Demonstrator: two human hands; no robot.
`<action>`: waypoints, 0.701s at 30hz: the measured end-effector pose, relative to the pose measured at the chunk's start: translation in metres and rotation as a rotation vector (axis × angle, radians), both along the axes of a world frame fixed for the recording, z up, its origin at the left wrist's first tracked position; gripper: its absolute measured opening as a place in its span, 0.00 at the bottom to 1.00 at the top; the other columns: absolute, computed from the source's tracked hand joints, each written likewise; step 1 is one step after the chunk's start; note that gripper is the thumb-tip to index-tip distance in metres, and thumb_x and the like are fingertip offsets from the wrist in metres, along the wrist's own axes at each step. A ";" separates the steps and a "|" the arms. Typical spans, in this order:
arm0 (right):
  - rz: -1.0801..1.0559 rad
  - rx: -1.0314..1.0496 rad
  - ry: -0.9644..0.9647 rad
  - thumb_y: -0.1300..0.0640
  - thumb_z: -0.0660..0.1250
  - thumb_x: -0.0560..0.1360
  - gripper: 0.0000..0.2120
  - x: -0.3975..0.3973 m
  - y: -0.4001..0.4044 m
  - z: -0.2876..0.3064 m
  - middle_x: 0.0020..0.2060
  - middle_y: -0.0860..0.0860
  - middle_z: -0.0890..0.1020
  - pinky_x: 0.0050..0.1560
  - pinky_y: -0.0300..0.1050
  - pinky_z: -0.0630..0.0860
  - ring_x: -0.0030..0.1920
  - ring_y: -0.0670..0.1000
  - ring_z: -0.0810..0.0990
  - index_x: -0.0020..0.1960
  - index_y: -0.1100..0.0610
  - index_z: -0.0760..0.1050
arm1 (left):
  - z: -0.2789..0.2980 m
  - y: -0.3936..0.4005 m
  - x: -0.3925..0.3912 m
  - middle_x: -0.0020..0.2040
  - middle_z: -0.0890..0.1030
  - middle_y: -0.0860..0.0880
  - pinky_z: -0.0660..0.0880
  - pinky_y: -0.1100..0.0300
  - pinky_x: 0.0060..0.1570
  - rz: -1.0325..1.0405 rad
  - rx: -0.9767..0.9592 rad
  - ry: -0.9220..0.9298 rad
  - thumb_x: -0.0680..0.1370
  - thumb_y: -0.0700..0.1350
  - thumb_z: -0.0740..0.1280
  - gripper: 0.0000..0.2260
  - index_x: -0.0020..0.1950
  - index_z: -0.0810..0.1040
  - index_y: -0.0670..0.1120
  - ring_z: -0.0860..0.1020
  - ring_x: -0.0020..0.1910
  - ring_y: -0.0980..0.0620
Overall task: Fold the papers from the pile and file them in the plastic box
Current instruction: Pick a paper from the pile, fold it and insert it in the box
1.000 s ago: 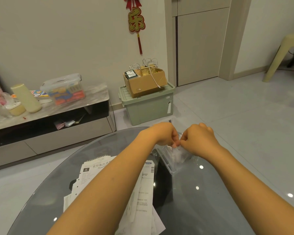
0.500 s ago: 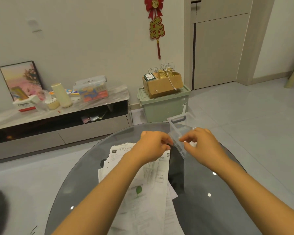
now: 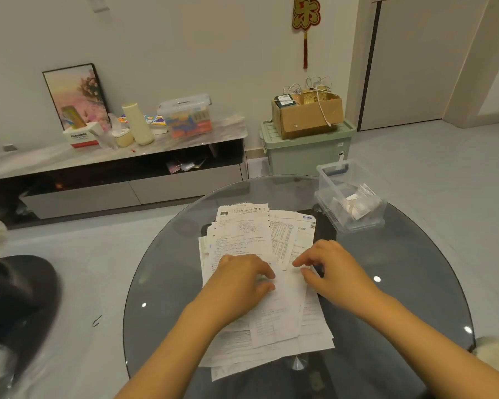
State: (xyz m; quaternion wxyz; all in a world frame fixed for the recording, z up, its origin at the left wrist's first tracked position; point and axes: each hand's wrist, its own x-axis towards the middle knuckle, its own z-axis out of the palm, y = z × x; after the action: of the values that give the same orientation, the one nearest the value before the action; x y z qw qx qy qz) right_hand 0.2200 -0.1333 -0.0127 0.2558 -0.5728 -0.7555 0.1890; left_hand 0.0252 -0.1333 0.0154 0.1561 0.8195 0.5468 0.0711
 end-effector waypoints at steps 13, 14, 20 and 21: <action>0.272 -0.113 -0.040 0.43 0.70 0.70 0.16 -0.004 0.000 -0.017 0.53 0.35 0.72 0.64 0.37 0.63 0.60 0.39 0.64 0.56 0.42 0.77 | -0.016 -0.008 -0.019 0.77 0.46 0.59 0.44 0.57 0.73 -0.138 -0.299 0.202 0.74 0.62 0.64 0.35 0.77 0.51 0.58 0.44 0.76 0.56; 0.314 -0.158 -0.069 0.41 0.71 0.68 0.19 -0.003 0.001 -0.018 0.56 0.35 0.70 0.66 0.37 0.60 0.62 0.39 0.62 0.58 0.40 0.76 | -0.017 -0.008 -0.019 0.77 0.43 0.60 0.42 0.57 0.73 -0.155 -0.329 0.211 0.74 0.64 0.64 0.38 0.77 0.48 0.58 0.41 0.76 0.58; 0.400 -0.237 -0.152 0.40 0.72 0.66 0.25 -0.001 0.000 -0.017 0.63 0.35 0.64 0.70 0.38 0.54 0.66 0.39 0.56 0.61 0.35 0.70 | -0.016 -0.012 -0.016 0.77 0.39 0.59 0.39 0.56 0.72 -0.174 -0.336 0.210 0.74 0.63 0.65 0.39 0.77 0.46 0.59 0.37 0.75 0.58; 0.405 -0.227 -0.146 0.41 0.72 0.67 0.23 0.000 0.000 -0.016 0.63 0.35 0.65 0.69 0.37 0.54 0.65 0.38 0.57 0.60 0.35 0.70 | -0.016 -0.012 -0.015 0.77 0.40 0.59 0.41 0.56 0.73 -0.167 -0.331 0.194 0.74 0.62 0.65 0.37 0.76 0.48 0.60 0.38 0.75 0.58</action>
State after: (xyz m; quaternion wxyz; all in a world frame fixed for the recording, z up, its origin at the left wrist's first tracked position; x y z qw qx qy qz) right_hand 0.2203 -0.1330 -0.0291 0.0916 -0.4469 -0.8453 0.2781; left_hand 0.0101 -0.1455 -0.0008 0.2406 0.8282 0.4936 -0.1120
